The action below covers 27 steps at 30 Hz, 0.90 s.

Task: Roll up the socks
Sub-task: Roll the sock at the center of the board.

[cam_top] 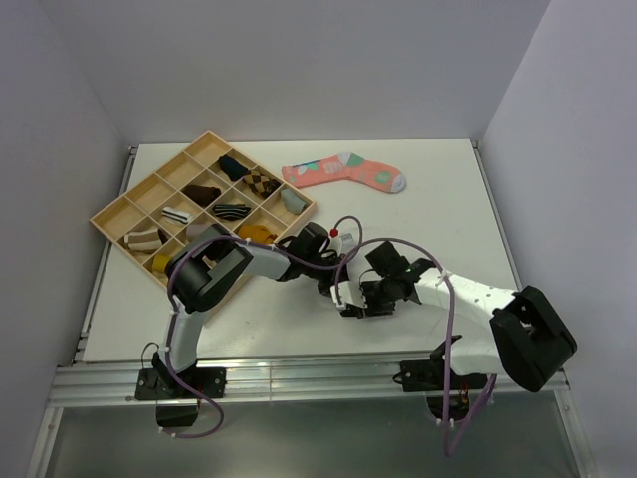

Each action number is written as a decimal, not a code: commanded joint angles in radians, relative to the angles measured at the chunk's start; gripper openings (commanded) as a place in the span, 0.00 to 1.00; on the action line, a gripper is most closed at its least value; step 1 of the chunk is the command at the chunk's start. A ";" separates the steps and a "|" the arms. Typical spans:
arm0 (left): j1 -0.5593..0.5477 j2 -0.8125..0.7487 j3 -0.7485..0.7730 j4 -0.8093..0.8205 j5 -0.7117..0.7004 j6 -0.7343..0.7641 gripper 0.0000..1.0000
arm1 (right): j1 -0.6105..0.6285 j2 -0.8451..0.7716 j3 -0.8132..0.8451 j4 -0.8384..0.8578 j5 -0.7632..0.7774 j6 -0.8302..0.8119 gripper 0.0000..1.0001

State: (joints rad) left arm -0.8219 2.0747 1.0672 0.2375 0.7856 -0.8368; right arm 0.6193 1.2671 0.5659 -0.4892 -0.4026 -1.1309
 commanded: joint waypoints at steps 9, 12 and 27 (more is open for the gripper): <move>0.012 0.021 -0.019 -0.055 -0.028 -0.117 0.07 | 0.016 0.178 0.095 -0.080 0.025 0.138 0.13; 0.026 -0.021 -0.030 -0.046 -0.103 -0.149 0.19 | 0.014 0.218 0.118 -0.083 0.016 0.200 0.07; 0.086 -0.456 -0.309 -0.033 -0.594 -0.435 0.45 | 0.013 0.218 0.132 0.020 0.053 0.405 0.00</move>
State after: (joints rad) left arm -0.7410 1.7023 0.8013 0.2176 0.3347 -1.1721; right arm 0.6239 1.4467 0.7143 -0.4992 -0.4042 -0.7868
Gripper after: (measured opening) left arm 0.442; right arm 0.317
